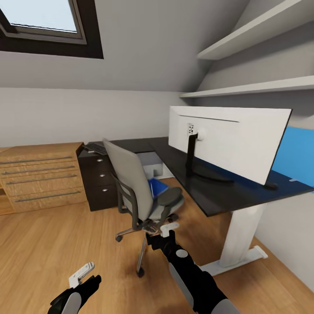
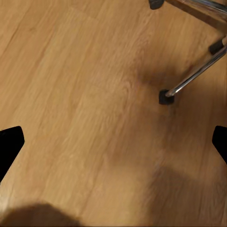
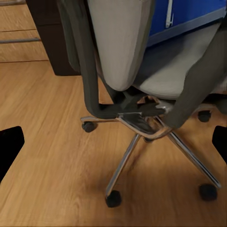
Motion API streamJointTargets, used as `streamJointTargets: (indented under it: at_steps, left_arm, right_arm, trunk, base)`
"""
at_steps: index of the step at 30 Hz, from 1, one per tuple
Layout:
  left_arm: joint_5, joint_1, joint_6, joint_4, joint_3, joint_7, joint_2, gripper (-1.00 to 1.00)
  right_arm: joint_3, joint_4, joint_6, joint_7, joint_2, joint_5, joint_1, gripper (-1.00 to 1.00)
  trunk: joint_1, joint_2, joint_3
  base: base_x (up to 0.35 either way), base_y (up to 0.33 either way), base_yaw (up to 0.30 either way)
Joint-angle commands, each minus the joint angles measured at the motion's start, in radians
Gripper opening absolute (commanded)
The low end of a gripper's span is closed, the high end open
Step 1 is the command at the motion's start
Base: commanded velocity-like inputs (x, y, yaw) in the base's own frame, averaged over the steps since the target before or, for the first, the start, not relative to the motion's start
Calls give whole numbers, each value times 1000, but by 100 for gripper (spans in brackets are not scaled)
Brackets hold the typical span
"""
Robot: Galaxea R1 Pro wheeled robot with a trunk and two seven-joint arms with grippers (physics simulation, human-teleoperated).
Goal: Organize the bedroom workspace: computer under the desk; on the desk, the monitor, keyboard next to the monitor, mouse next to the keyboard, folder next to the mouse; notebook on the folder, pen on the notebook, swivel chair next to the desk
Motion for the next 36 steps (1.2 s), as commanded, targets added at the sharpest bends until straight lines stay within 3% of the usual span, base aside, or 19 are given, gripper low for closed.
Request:
streamJointTargets:
  at_steps: [1,13,26,36]
  left_arm:
    - [10,-1,2,-1,1,7,-1,100]
    - [20,-7,2,-9,15,12,-7,100]
    - [25,-10,5,-24,17,7,-5,100]
    - [23,-10,4,-25,18,8,-4,100]
  right_arm:
    - [2,-1,3,-7,0,-8,-1,100]
    - [0,2,0,-7,0,-12,-1,100]
    - [-6,43,-4,-5,0,-19,-11,100]
    - [-10,147,-92,-1,0,-26,-59,100]
  trunk:
    - [0,0,-1]
    - [0,0,-1]
    - [50,-91,-42]
    - [89,-161,-73]
  base:
    - [292,149,0]
    - [157,80,0]
    - [6,3,0]
    - [0,0,0]
